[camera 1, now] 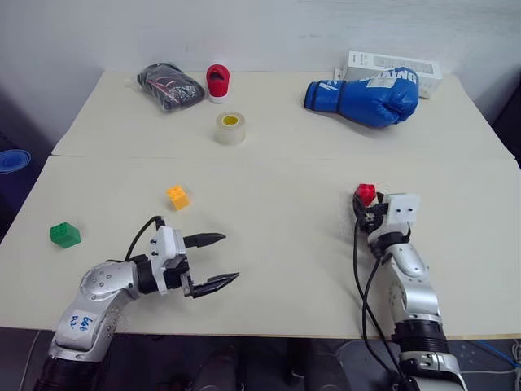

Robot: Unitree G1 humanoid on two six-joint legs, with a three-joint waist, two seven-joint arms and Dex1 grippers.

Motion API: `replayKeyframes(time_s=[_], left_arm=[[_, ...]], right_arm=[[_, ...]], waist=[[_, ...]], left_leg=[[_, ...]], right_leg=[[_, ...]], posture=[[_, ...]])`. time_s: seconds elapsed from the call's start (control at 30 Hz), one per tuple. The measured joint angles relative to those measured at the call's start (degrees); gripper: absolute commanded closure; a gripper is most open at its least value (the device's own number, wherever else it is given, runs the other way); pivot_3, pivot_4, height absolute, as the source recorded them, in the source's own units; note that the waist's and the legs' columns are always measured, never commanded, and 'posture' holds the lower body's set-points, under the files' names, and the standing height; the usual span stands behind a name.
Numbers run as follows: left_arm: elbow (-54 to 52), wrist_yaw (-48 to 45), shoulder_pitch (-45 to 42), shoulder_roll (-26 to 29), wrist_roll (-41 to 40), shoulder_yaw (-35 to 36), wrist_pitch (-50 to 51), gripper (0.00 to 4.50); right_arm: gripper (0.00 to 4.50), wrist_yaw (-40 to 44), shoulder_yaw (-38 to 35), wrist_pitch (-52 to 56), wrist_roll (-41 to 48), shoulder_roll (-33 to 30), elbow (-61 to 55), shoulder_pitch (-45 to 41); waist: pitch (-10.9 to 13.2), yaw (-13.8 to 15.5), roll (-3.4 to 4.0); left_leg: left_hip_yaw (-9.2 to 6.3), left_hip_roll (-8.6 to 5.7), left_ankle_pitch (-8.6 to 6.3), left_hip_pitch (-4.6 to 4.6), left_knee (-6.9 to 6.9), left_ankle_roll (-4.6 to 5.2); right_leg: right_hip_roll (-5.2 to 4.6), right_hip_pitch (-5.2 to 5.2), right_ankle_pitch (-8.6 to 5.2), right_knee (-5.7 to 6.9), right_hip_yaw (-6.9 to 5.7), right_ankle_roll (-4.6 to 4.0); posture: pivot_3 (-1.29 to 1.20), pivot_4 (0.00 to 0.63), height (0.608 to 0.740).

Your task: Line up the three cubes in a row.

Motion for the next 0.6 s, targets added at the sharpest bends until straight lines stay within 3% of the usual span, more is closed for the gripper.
replayKeyframes(time_s=[0.17, 0.37, 0.5, 0.6], left_arm=[[0.0, 0.7, 0.1, 0.0, 0.1, 0.0, 0.4, 0.00], [0.0, 0.5, 0.0, 1.0, 0.1, 0.1, 0.9, 0.00], [0.1, -0.2, -0.1, 1.6, 0.1, 0.5, 1.0, 0.00], [0.1, -0.4, -0.3, 1.6, 0.0, 0.6, 1.2, 0.00]], right_arm=[[3.09, 7.3, 1.4, -2.9, 2.1, -1.3, 0.5, -0.3], [3.09, 45.0, 9.2, -1.6, 13.9, -16.6, -7.2, 0.5], [3.09, 61.9, 15.5, 0.4, 14.9, -21.4, -5.0, -1.3], [3.09, 68.6, 18.8, -2.2, 13.1, -20.6, 1.4, -4.2]], waist=[[0.0, -0.1, 0.00], [0.0, 0.2, 0.00], [0.0, 0.2, -0.04], [0.0, 0.2, -0.05]], left_leg=[[0.00, 0.01, 0.00, 0.00, 0.00, 0.01], [-0.12, 0.04, -0.04, 0.03, 0.00, 0.09], [-0.15, 0.03, -0.04, 0.07, 0.00, 0.09], [-0.14, 0.03, -0.03, 0.07, 0.00, 0.05]], right_leg=[[0.01, 0.00, 0.00, -0.02, 0.00, 0.00], [0.00, 0.11, 0.00, -0.13, -0.09, 0.01], [-0.02, 0.16, 0.00, -0.16, -0.14, 0.01], [-0.01, 0.15, 0.00, -0.14, -0.15, 0.00]], posture=[[0.00, 0.150, 0.740], [0.00, 0.150, 0.740], [0.00, 0.150, 0.740], [0.00, 0.150, 0.740]])
